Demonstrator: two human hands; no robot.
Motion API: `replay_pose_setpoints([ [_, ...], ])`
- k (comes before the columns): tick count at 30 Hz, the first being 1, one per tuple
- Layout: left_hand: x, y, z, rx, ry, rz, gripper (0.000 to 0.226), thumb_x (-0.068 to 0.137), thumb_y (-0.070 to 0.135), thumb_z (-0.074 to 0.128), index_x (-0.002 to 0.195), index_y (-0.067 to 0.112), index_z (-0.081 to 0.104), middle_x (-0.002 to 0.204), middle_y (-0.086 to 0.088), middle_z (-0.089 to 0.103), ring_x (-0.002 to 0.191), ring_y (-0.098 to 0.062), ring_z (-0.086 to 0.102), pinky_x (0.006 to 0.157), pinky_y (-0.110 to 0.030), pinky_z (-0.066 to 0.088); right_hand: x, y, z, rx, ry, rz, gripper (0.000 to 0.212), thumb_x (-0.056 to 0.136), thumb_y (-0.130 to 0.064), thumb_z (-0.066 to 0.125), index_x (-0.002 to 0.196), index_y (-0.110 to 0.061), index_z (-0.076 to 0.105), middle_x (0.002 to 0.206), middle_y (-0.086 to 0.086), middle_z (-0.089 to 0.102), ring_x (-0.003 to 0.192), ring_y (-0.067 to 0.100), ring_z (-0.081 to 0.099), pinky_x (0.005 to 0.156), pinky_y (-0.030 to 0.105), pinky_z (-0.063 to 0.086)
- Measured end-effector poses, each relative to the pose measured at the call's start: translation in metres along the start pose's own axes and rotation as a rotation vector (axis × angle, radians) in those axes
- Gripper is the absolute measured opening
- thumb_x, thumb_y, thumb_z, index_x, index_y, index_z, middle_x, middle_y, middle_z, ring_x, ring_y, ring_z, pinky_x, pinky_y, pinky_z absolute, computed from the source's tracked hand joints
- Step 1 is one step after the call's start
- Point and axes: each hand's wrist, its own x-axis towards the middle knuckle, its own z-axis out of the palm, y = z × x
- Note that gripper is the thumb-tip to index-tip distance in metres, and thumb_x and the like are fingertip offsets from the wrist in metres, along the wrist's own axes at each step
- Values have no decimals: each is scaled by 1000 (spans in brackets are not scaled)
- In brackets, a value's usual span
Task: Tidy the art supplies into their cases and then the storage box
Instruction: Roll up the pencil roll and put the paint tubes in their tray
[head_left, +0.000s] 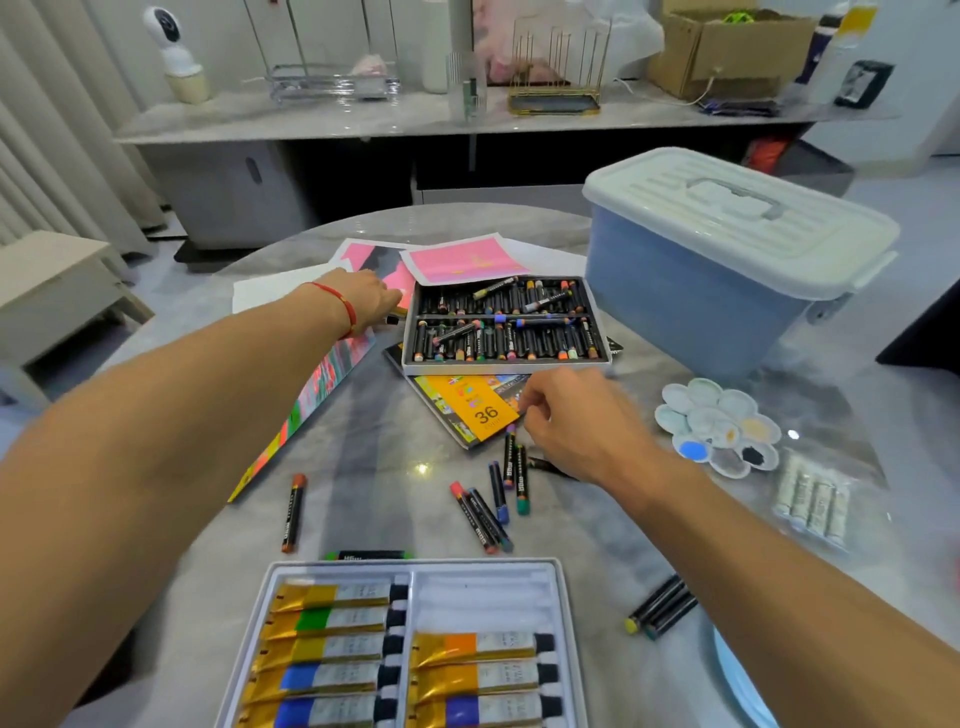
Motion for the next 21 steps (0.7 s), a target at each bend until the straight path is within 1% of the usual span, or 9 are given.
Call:
replay_pose_setpoints([
  [3,-26,-4,-4,65,117,-56,34,89,3,58,118,17,47,109,-6,66,103,-27,56,80,-39,49,3,-3,-1,0,-20,5,24,89,-16,51,97,-24,72,92,1,72,88,28,66,70,35,53],
  [5,-51,0,-16,-19,222,-104,27,92,6,54,115,16,45,107,-6,67,102,-27,57,83,-42,49,3,-9,-3,50,-29,-5,25,89,-17,50,97,-25,73,91,0,73,89,26,66,73,36,54],
  [7,-82,18,-33,-363,323,-171,13,99,17,50,111,14,45,103,-11,66,93,-33,59,76,-42,48,3,-20,-7,189,-27,-33,23,90,-18,53,95,-25,74,86,-2,72,84,24,67,74,37,56],
  [9,-120,51,-50,-927,297,-167,14,103,25,48,107,12,46,93,-14,63,81,-34,60,69,-43,49,-1,-37,-11,463,-51,-19,18,93,-18,55,100,-21,71,84,0,73,72,23,71,65,33,55],
  [11,-159,87,-66,-1361,259,-97,14,103,25,48,105,12,47,79,-8,57,64,-25,59,56,-39,51,-11,-56,-17,804,-107,49,16,97,-19,58,108,-11,65,86,6,71,57,21,68,54,29,49],
  [13,-190,115,-78,-1622,258,-84,11,105,21,46,104,11,49,74,-3,49,57,-17,47,48,-30,41,-23,-67,-20,964,-145,66,22,97,-21,63,107,-1,63,83,11,68,53,17,63,55,32,47],
  [15,-218,134,-88,-1827,261,-109,13,106,19,43,107,10,52,77,-4,48,56,-14,40,46,-23,33,-41,-68,-25,966,-175,24,23,96,-21,68,99,1,65,77,17,67,57,17,62,58,33,48],
  [17,-239,149,-93,-1879,249,-121,18,107,22,42,110,10,55,80,-9,54,55,-15,46,46,-22,36,-62,-62,-32,931,-230,-3,22,94,-18,70,98,3,67,76,20,69,63,19,63,60,31,49],
  [21,-281,174,-75,-1742,250,-191,22,103,37,45,96,22,59,80,-2,64,68,-23,63,64,-46,53,-117,-41,-30,939,-277,49,17,88,-4,74,97,9,67,73,17,71,65,19,67,63,26,57],
])
